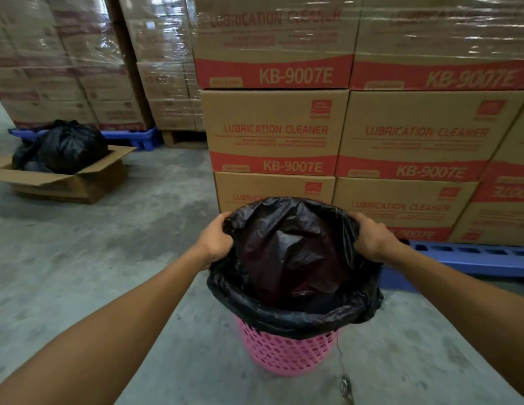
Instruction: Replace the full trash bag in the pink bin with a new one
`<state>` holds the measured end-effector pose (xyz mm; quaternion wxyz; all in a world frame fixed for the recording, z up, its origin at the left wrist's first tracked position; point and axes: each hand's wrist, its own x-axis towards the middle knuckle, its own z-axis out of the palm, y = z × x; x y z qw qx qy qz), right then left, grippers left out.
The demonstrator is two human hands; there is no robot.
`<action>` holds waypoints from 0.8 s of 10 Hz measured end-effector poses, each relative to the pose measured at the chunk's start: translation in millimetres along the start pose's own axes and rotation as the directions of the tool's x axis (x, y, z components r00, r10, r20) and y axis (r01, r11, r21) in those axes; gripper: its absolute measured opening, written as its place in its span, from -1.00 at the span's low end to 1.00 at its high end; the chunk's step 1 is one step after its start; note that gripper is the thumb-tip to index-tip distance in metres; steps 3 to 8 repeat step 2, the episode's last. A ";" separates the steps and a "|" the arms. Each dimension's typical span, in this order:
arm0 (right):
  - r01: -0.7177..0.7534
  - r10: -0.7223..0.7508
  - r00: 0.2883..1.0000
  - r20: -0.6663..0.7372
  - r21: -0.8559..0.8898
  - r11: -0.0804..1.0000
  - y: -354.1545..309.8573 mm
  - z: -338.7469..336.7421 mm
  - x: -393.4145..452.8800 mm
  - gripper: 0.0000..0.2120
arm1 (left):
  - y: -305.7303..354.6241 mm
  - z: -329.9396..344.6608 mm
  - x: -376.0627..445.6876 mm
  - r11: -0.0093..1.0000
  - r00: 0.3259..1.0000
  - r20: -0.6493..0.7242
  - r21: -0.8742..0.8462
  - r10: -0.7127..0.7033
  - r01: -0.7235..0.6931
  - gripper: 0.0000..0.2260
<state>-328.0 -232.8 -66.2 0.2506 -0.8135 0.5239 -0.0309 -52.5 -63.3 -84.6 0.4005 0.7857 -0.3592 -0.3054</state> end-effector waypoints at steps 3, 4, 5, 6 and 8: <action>-0.023 0.006 0.995 -0.099 -0.168 0.985 -2.7 -2.9 -16.5 -0.35 | 13.9 18.4 5.7 0.867 0.983 -0.151 0.498 0.102 -0.013 -0.48; -0.023 0.006 0.995 -0.099 -0.168 0.985 -2.7 -2.9 -16.5 -0.35 | 13.9 18.4 5.7 0.867 0.983 -0.151 0.498 0.102 -0.013 -0.48; -0.023 0.006 0.995 -0.099 -0.168 0.985 -2.7 -2.9 -16.5 -0.35 | 13.9 18.4 5.7 0.867 0.983 -0.151 0.498 0.102 -0.013 -0.48; -0.023 0.006 0.995 -0.099 -0.168 0.985 -2.7 -2.9 -16.5 -0.35 | 13.9 18.4 5.7 0.867 0.983 -0.151 0.498 0.102 -0.013 -0.48; -0.023 0.006 0.995 -0.099 -0.168 0.985 -2.7 -2.9 -16.5 -0.35 | 13.9 18.4 5.7 0.867 0.983 -0.151 0.498 0.102 -0.013 -0.48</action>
